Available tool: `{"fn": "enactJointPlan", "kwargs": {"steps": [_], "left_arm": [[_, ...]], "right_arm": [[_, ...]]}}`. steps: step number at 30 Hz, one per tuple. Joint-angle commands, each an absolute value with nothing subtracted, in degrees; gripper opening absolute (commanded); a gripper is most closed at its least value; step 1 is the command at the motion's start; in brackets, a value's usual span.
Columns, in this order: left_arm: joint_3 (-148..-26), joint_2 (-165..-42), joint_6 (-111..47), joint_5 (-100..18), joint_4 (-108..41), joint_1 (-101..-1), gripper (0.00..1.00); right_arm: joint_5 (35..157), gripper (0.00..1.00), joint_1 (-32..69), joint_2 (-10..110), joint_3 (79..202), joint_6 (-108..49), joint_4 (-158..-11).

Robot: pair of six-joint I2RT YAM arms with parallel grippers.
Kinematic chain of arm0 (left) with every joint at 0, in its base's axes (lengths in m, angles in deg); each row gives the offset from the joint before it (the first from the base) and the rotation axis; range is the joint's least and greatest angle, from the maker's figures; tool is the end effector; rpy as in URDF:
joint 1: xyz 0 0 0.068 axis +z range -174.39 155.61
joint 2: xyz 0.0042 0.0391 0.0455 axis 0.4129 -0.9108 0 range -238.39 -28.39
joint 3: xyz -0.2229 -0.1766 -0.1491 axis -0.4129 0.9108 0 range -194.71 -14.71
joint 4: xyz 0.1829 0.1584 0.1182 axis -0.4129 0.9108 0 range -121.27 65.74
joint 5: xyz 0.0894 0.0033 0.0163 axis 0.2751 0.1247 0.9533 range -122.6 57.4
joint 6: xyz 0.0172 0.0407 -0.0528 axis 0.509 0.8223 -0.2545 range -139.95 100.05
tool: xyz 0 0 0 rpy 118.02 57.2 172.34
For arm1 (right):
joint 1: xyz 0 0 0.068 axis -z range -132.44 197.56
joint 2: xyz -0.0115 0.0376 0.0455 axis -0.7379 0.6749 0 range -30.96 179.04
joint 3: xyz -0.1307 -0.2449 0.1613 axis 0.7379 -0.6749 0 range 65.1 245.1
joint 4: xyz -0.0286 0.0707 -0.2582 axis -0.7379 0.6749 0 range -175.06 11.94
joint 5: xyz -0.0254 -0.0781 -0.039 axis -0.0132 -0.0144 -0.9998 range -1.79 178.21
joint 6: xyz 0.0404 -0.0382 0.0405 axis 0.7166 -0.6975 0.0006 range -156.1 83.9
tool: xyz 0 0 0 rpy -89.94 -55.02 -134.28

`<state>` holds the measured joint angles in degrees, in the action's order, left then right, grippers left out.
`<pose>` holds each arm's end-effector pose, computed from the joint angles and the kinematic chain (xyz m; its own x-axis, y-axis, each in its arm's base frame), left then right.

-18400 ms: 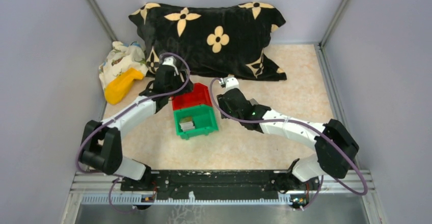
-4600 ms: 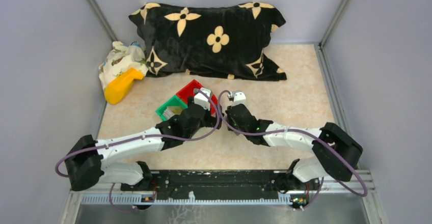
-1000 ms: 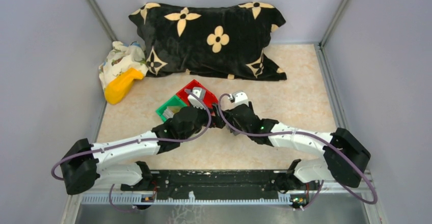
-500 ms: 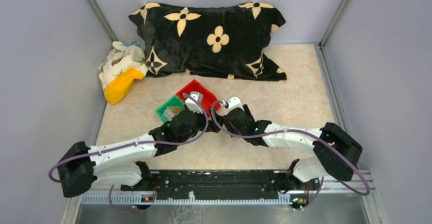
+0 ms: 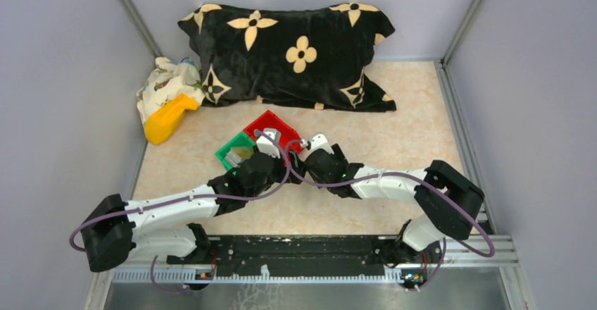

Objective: Take the credit cards out of the card holder

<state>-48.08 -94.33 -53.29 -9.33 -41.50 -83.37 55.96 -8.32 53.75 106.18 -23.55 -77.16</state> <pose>0.1495 -0.2061 0.2665 -0.4928 -0.1603 -0.8553 0.3928 0.8361 -0.3830 0.1880 0.2242 0.1996 -0.5404 -0.4698 -0.6980 -0.4061 0.8722 -0.2727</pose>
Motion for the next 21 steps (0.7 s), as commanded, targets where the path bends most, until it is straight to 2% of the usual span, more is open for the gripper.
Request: {"fn": "enactJointPlan", "kwargs": {"steps": [1,14,17,21], "left_arm": [[-47.2,-94.6,-52.6,-8.4,-42.2,-83.1,1.00],[-46.6,-93.8,-52.1,-7.8,-42.0,-83.1,1.00],[-46.5,-93.6,-52.2,-7.8,-42.0,-83.1,1.00],[-46.4,-93.4,-52.2,-7.9,-42.0,-83.0,1.00]], "right_arm": [[53.0,0.69,-9.0,55.5,109.2,-24.2,-77.1],[52.9,0.64,-9.0,57.1,110.8,-23.4,-76.4],[52.5,0.58,-9.0,56.5,110.8,-23.1,-76.1],[50.7,0.43,-9.0,55.7,111.1,-21.9,-75.1]]}}
